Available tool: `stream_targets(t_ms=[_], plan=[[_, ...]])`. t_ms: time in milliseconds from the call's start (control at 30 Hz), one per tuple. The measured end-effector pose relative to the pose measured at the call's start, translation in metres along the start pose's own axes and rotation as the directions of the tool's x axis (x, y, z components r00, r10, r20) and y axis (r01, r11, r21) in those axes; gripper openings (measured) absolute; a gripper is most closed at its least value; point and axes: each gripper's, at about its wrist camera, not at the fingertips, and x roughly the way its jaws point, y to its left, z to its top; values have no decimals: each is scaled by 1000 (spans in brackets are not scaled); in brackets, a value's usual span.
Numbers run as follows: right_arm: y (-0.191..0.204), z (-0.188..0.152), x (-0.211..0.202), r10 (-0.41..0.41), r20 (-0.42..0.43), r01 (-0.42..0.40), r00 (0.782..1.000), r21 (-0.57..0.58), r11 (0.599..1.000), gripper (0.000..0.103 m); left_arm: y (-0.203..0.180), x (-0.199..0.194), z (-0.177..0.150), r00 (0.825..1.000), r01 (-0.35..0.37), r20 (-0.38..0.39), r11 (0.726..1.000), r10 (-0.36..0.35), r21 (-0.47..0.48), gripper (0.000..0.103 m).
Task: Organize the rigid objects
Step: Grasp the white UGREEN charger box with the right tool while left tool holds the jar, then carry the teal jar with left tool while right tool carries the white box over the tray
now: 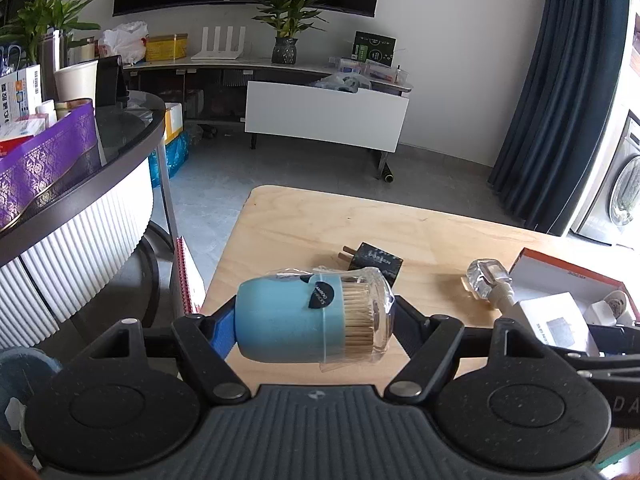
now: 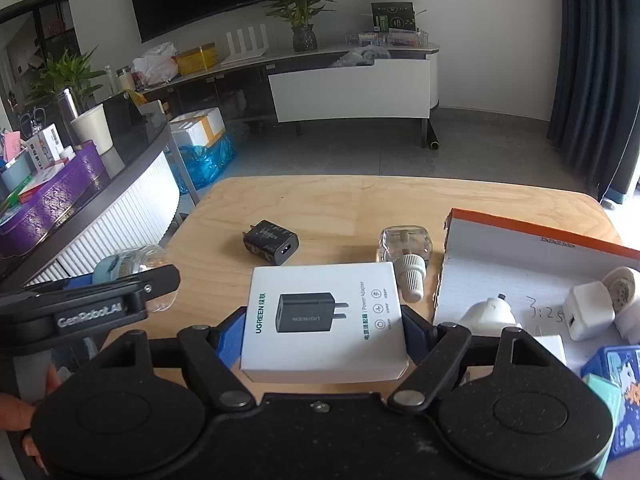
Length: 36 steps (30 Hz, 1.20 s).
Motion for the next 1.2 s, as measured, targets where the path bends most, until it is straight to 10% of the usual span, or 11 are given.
stream_targets(t_ms=[1200], plan=[[-31, -79, -148, -61, 182, 54, 981, 44, 998, 92, -65, -96, -48, 996, 83, 33, 996, -84, 32, 77]])
